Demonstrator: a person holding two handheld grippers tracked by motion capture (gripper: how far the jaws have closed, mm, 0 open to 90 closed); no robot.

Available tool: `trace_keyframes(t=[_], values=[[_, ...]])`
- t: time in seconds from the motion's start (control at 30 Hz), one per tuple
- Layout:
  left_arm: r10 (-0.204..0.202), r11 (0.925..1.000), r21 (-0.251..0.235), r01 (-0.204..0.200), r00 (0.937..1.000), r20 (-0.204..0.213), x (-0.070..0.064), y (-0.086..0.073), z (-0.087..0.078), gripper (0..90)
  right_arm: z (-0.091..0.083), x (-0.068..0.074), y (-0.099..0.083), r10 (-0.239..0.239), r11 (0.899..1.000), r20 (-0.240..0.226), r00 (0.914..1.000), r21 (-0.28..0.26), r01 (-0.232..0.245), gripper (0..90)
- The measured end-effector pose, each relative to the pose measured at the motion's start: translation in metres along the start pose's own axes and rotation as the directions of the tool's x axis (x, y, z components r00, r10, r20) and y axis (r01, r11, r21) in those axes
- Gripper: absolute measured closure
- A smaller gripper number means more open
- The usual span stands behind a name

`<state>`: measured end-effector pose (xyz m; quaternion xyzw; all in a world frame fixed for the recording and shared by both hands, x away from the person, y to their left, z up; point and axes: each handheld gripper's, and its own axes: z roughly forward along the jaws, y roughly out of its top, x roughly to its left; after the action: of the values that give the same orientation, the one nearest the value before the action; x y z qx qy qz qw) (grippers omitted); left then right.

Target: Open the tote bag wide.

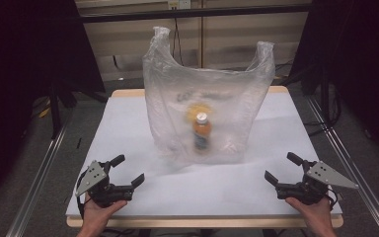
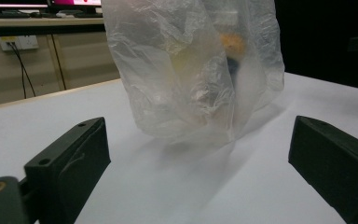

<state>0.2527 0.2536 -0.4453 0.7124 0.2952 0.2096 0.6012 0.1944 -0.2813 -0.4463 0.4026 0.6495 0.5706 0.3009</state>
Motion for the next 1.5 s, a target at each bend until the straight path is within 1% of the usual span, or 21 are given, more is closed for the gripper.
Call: trace_keyframes(t=[0.07,0.2,0.27,0.37,0.4,0.47,0.5,0.6,0.63,0.67,0.7,0.77,0.83,0.9,0.97,1.0,1.1,1.2,1.3,1.37,1.5], values=[[0.011,0.9999,0.005,-0.011,0.9999,0.01,0.002,0.0,0.001,5.5,0.002,0.0,0.001,-0.013,1.0,0.007,0.9999,0.002,0.013,1.4],[-0.041,0.999,0.017,0.041,0.9991,0.009,0.004,-0.001,0.002,1.8,0.006,-0.001,0.0,-0.017,1.0,0.002,0.9999,0.019,0.017,6.5],[-0.064,0.9977,0.022,0.064,0.9979,0.006,0.006,-0.002,0.003,5.2,0.007,-0.001,0.0,-0.015,0.999,0.0,0.9999,0.03,0.015,10.0],[-0.066,0.9963,0.057,0.065,0.9977,0.017,0.007,-0.003,0.006,5.8,0.008,-0.003,0.0,0.001,0.999,-0.009,1.0,0.044,-0.001,10.8],[-0.036,0.9965,0.077,0.034,0.9988,0.032,0.008,-0.002,0.007,9.5,0.009,-0.004,-0.001,0.009,0.998,-0.022,0.9997,0.056,-0.007,17.2],[-0.05,0.9961,0.075,0.047,0.998,0.038,0.006,-0.001,0.008,13.6,0.009,-0.005,0.0,0.023,0.998,-0.028,0.9993,0.055,-0.021,20.8],[-0.031,0.9961,0.084,0.027,0.9987,0.041,0.006,-0.001,0.007,13.6,0.009,-0.005,0.0,0.023,0.998,-0.028,0.9993,0.055,-0.021,20.8],[-0.065,0.9951,0.079,0.06,0.9956,0.067,0.005,0.0,0.004,25.6,0.009,-0.005,0.004,0.025,0.998,-0.028,0.9993,0.05,-0.023,27.2],[-0.065,0.9951,0.079,0.06,0.9956,0.067,0.005,0.0,0.004,27.4,0.01,-0.005,0.005,0.028,0.998,-0.024,0.9993,0.05,-0.027,34.2],[-0.055,0.9955,0.082,0.048,0.995,0.083,0.006,0.0,0.003,27.4,0.01,-0.005,0.005,0.028,0.998,-0.024,0.9993,0.05,-0.027,34.2],[-0.036,0.9969,0.073,0.03,0.9963,0.078,0.006,0.002,0.002,35.1,0.011,-0.006,0.007,0.024,0.999,-0.04,0.9989,0.049,-0.022,40.1],[-0.028,0.9963,0.083,0.022,0.9969,0.073,0.005,0.004,0.001,37.6,0.014,-0.005,0.008,0.035,0.997,-0.055,0.9979,0.065,-0.032,48.9],[-0.016,0.9969,0.078,0.009,0.9962,0.085,0.006,0.006,0.001,46.4,0.017,-0.004,0.009,0.043,0.996,-0.081,0.9958,0.082,-0.036,55.0],[-0.042,0.9964,0.077,0.035,0.9952,0.088,0.006,0.008,0.003,52.4,0.019,-0.002,0.011,0.046,0.996,-0.092,0.9947,0.083,-0.039,60.5],[-0.028,0.9953,0.095,0.02,0.9955,0.091,0.008,0.012,0.004,56.0,0.021,-0.001,0.013,0.036,0.996,-0.101,0.9942,0.089,-0.027,62.7],[-0.046,0.9935,0.108,0.035,0.9933,0.106,0.008,0.015,0.007,60.6,0.023,-0.001,0.015,0.041,0.996,-0.122,0.9917,0.086,-0.03,69.0],[-0.043,0.9905,0.135,0.029,0.9937,0.104,0.009,0.018,0.01,67.2,0.027,0.0,0.019,0.027,0.995,-0.149,0.9885,0.104,-0.011,73.9],[-0.028,0.9879,0.155,0.007,0.9899,0.139,0.006,0.021,0.014,73.8,0.029,0.0,0.022,0.012,0.994,-0.152,0.9884,0.111,0.005,79.2],[-0.009,0.9859,0.166,-0.019,0.9859,0.167,0.003,0.023,0.018,75.9,0.034,-0.002,0.023,0.034,0.989,-0.182,0.9827,0.146,-0.008,88.1],[-0.015,0.9807,0.194,-0.024,0.981,0.194,0.001,0.023,0.023,82.6,0.04,-0.002,0.025,0.026,0.98,-0.192,0.981,0.2,0.013,90.0],[-0.028,0.9793,0.202,-0.015,0.9772,0.21,0.004,0.027,0.031,89.5,0.047,-0.003,0.027,0.057,0.974,-0.232,0.971,0.225,-0.004,90.0]])
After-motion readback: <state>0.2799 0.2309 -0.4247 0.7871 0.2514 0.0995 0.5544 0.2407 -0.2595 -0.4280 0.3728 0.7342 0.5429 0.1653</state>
